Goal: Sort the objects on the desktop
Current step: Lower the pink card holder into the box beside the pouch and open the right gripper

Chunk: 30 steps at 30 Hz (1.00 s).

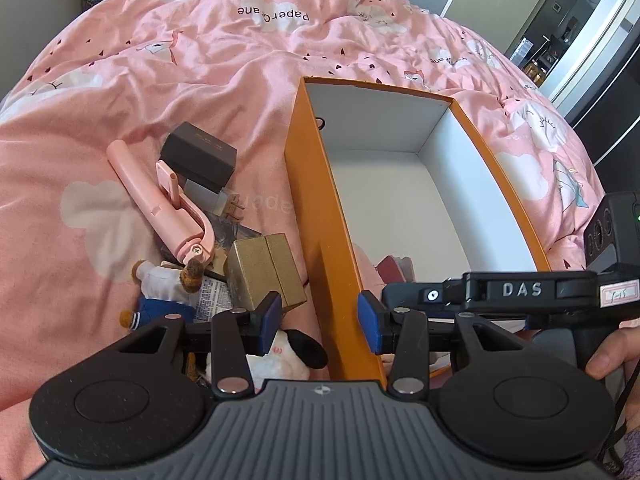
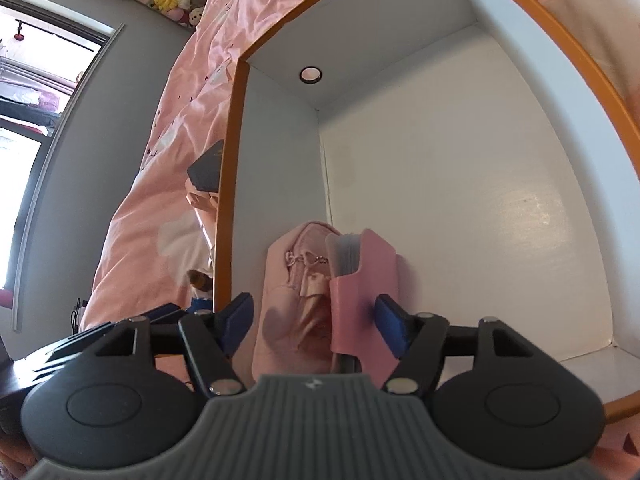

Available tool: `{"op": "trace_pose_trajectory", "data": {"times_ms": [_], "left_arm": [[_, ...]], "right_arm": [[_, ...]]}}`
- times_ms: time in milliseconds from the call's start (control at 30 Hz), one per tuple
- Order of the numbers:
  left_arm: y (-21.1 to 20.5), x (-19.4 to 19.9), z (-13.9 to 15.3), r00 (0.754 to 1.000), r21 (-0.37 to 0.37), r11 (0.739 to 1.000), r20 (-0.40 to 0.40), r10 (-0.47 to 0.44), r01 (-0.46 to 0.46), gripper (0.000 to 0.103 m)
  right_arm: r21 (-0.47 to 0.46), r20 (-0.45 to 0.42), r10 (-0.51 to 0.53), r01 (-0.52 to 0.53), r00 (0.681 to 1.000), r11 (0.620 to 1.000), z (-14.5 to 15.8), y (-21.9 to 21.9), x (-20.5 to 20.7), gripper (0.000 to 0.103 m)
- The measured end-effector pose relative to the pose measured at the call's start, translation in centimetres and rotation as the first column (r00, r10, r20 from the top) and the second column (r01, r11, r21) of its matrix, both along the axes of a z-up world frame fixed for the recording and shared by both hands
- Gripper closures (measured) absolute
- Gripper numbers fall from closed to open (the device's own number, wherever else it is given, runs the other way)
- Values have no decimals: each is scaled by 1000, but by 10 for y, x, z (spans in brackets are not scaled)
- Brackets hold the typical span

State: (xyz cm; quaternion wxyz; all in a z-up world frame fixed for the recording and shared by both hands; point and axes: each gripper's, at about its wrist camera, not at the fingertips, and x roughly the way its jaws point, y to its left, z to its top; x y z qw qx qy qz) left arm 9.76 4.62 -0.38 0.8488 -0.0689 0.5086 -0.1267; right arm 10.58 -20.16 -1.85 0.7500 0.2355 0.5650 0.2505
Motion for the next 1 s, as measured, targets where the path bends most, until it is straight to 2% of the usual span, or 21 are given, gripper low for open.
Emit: {"op": "trace_pose_trajectory", "data": {"times_ms": [67, 167, 400, 500, 600, 867, 1000], "left_arm": [[-2, 0, -1, 1000, 1, 1000, -2, 0, 0, 54], [-3, 0, -5, 1000, -3, 1000, -14, 4, -4, 54], [-6, 2, -15, 999, -17, 1000, -50, 3, -4, 54], [-10, 3, -18, 998, -19, 1000, -64, -2, 1, 60], [-11, 3, -17, 998, 4, 1000, -59, 9, -9, 60], [-5, -2, -9, 999, 15, 999, -21, 50, -50, 57], [-2, -7, -6, 997, 25, 997, -3, 74, -74, 57]], "right_arm": [[-16, -7, 21, -21, 1000, 1000, -3, 8, 1, 23], [-54, -21, 49, -50, 999, 997, -11, 18, 4, 21], [-65, -13, 72, -73, 997, 995, -19, 22, 3, 32], [-60, -13, 87, -87, 996, 994, -19, 24, 2, 33], [-61, -15, 99, -100, 995, 993, -23, 26, 2, 33], [-69, 23, 81, -79, 996, 994, -16, 22, -3, 29], [-117, 93, 94, -83, 991, 990, -6, 22, -10, 29]]}}
